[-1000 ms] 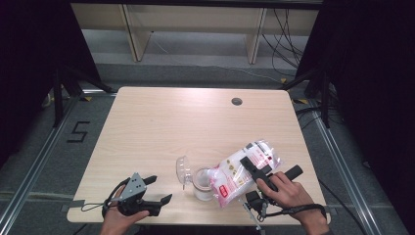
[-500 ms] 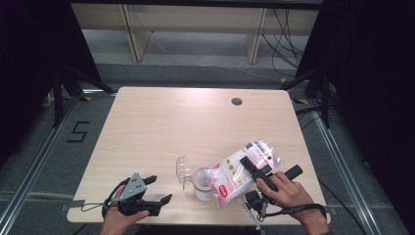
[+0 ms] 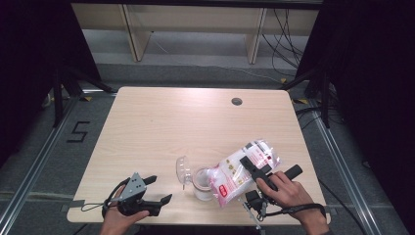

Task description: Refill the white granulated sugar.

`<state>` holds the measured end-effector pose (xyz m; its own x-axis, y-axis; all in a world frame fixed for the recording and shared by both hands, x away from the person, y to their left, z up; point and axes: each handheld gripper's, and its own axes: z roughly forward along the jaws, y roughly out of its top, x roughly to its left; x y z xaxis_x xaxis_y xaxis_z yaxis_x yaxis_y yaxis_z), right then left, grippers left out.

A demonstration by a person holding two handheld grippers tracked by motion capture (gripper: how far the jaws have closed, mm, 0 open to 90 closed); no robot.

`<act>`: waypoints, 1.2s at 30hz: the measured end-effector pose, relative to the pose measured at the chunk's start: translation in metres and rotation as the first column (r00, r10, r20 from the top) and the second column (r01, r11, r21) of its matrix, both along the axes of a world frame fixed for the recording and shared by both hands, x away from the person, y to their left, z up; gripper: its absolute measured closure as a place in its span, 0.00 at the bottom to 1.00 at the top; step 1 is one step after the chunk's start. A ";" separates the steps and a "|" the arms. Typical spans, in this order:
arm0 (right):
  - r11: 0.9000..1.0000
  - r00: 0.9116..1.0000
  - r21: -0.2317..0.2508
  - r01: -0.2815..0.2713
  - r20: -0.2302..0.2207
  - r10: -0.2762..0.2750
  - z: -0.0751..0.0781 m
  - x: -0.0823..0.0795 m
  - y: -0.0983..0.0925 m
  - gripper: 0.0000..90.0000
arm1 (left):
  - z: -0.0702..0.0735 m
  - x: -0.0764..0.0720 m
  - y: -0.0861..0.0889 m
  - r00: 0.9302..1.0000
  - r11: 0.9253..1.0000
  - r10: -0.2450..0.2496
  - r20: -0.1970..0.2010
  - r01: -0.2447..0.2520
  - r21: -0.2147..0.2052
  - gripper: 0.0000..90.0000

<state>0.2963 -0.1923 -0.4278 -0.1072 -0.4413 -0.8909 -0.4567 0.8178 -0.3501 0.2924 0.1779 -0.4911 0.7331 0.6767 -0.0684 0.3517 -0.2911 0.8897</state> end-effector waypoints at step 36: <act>1.000 1.000 0.003 0.002 -0.008 -0.002 0.000 0.000 0.000 0.71 | 0.000 0.000 0.000 1.000 1.000 -0.001 0.001 0.001 0.004 0.19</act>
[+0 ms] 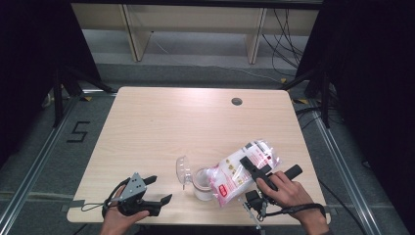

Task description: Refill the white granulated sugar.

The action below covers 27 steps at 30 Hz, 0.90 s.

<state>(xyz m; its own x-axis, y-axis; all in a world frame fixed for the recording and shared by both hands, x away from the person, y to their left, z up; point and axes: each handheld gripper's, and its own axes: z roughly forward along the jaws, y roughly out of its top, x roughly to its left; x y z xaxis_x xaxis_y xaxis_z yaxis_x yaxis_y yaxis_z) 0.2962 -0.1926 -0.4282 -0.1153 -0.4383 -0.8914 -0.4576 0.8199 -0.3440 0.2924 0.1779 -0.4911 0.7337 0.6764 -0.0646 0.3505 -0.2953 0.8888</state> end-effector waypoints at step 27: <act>1.000 1.000 0.000 -0.016 0.008 0.016 0.001 0.001 -0.001 0.72 | 0.000 0.000 0.000 1.000 1.000 0.000 0.001 0.000 0.000 0.19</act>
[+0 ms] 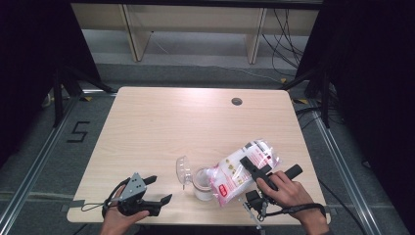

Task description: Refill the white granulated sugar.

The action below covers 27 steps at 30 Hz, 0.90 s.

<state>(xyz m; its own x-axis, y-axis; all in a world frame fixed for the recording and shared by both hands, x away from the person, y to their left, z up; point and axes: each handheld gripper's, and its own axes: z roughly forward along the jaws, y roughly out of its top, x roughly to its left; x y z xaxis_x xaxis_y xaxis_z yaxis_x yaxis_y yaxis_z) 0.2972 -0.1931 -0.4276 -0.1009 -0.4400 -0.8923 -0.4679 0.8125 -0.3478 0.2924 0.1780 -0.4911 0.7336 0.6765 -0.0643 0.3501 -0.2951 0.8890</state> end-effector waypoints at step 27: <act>1.000 1.000 0.011 0.012 -0.013 -0.012 -0.001 0.000 -0.001 0.72 | 0.001 0.001 0.001 1.000 1.000 -0.011 0.020 0.010 0.019 0.19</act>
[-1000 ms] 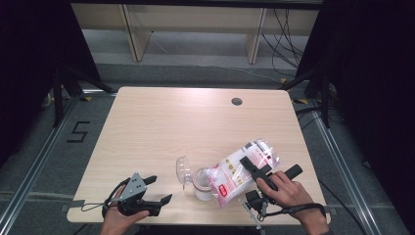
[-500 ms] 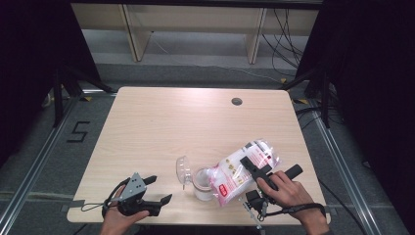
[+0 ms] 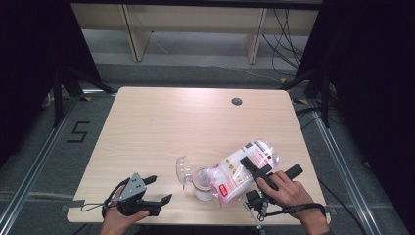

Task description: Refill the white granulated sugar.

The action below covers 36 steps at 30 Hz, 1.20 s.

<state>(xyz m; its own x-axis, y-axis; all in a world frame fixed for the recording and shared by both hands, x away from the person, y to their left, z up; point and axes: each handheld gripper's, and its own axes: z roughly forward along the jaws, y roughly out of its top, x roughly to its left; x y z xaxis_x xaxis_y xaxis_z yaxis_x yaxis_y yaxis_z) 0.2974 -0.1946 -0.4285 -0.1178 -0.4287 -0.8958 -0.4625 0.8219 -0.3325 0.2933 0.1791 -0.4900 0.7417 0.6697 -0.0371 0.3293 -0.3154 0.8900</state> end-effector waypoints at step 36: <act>1.000 1.000 -0.014 -0.003 0.008 0.003 0.003 -0.001 0.002 0.73 | -0.001 -0.001 -0.001 1.000 1.000 0.011 -0.013 -0.011 -0.007 0.19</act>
